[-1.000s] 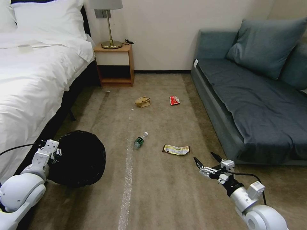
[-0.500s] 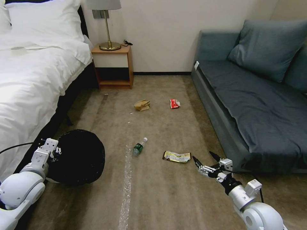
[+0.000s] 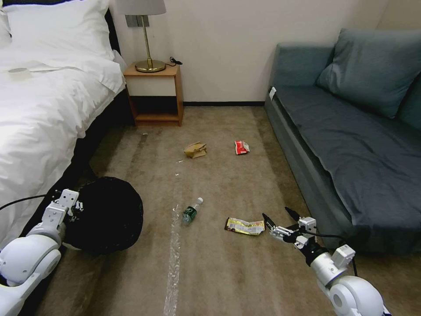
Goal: Pick up the trash bin, then pick up the garbage on the floor and place it into the trash bin.
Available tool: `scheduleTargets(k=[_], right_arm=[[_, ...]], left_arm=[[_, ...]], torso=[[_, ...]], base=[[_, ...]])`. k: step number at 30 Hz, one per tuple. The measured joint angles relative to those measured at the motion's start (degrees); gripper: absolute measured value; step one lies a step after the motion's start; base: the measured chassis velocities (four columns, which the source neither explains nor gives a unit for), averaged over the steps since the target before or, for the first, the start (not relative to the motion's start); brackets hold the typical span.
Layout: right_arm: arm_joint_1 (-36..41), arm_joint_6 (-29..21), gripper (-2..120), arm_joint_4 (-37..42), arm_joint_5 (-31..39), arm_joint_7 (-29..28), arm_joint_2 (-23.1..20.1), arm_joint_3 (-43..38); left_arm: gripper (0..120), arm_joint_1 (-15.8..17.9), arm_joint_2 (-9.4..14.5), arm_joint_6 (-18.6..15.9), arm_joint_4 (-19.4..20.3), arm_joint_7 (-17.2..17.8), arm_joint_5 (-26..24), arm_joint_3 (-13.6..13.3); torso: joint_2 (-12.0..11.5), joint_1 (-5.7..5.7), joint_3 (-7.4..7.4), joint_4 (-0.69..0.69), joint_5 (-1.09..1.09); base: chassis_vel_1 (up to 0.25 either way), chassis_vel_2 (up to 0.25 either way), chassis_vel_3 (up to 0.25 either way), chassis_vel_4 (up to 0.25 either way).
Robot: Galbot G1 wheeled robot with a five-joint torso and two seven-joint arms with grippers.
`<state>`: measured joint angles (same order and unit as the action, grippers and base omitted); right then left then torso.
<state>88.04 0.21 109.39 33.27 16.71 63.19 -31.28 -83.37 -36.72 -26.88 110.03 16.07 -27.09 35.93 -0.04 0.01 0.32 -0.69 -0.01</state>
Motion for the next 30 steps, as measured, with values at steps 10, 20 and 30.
scheduleTargets(k=[10,20,30], right_arm=[[-0.6,-0.1,100,-0.6,-0.3,0.0,1.1,0.7],[-1.3,-0.1,100,-1.3,-0.9,0.2,2.0,1.6],[-2.0,-1.2,100,-1.8,-1.3,-0.1,3.5,3.1]], left_arm=[[4,0.6,0.1,0.7,-0.7,-0.4,0.1,-0.5],[4,0.3,0.1,1.5,-1.2,-0.7,0.6,0.0],[4,-0.4,0.7,1.7,-0.4,-1.5,0.2,2.2]], torso=[[0.0,0.0,0.0,0.0,0.01],[0.0,0.0,0.0,-0.01,0.01],[0.0,0.0,0.0,-0.01,0.01]], base=[[-0.106,0.103,0.107,-0.096],[-0.105,0.104,0.108,-0.117],[-0.091,0.098,0.097,-0.092]])
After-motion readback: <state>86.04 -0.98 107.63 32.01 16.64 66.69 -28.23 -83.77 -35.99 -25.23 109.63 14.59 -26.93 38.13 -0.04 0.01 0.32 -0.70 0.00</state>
